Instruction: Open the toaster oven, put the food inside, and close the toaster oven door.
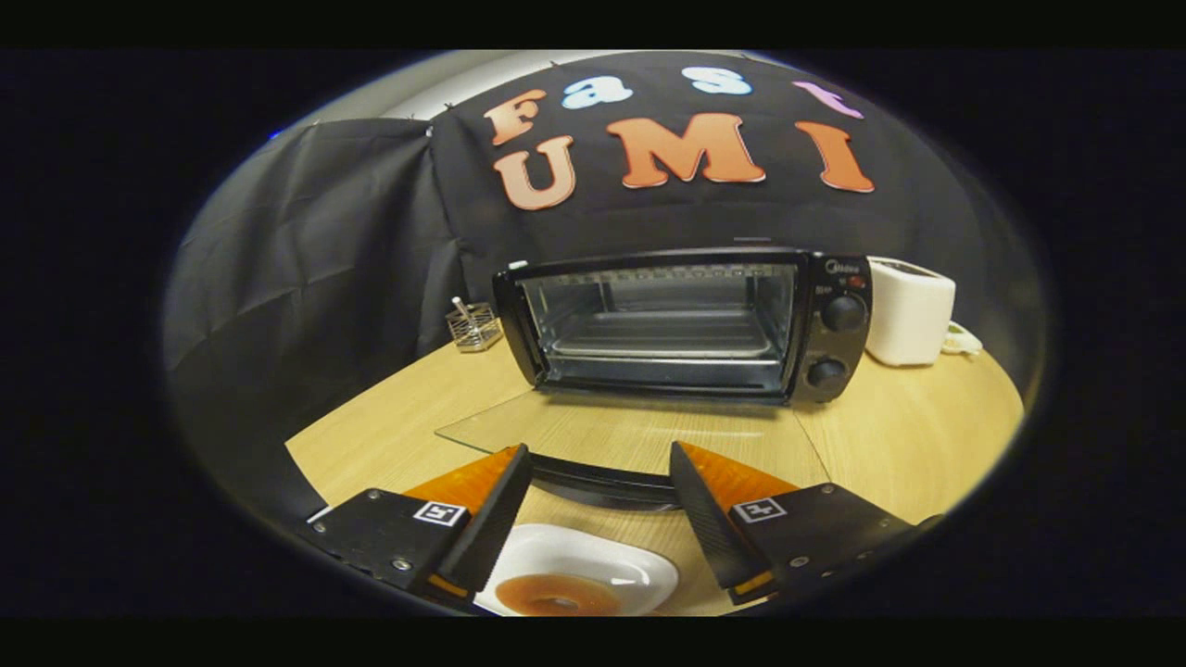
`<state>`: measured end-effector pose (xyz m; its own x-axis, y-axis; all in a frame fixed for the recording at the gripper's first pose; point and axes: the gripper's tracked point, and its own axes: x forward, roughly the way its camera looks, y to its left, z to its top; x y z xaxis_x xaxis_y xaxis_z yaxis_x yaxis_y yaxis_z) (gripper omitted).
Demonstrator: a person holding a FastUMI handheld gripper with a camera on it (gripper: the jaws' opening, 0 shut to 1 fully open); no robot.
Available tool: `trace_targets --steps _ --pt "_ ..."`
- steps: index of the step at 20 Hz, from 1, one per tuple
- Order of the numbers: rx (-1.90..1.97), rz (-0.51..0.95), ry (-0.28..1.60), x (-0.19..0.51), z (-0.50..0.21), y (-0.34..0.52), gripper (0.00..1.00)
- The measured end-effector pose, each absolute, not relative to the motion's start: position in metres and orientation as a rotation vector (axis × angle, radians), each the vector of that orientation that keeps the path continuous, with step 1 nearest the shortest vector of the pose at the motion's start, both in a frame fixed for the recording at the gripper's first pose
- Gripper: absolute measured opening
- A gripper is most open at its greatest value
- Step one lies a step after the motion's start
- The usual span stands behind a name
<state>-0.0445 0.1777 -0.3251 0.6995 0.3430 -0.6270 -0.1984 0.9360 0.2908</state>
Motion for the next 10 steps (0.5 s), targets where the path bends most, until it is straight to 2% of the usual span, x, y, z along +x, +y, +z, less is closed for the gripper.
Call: trace_targets --steps 4,10 --pt "0.234 0.291 0.843 -0.057 -0.352 0.178 0.88" --pt "0.245 0.266 0.824 -0.053 -0.348 0.173 0.82"
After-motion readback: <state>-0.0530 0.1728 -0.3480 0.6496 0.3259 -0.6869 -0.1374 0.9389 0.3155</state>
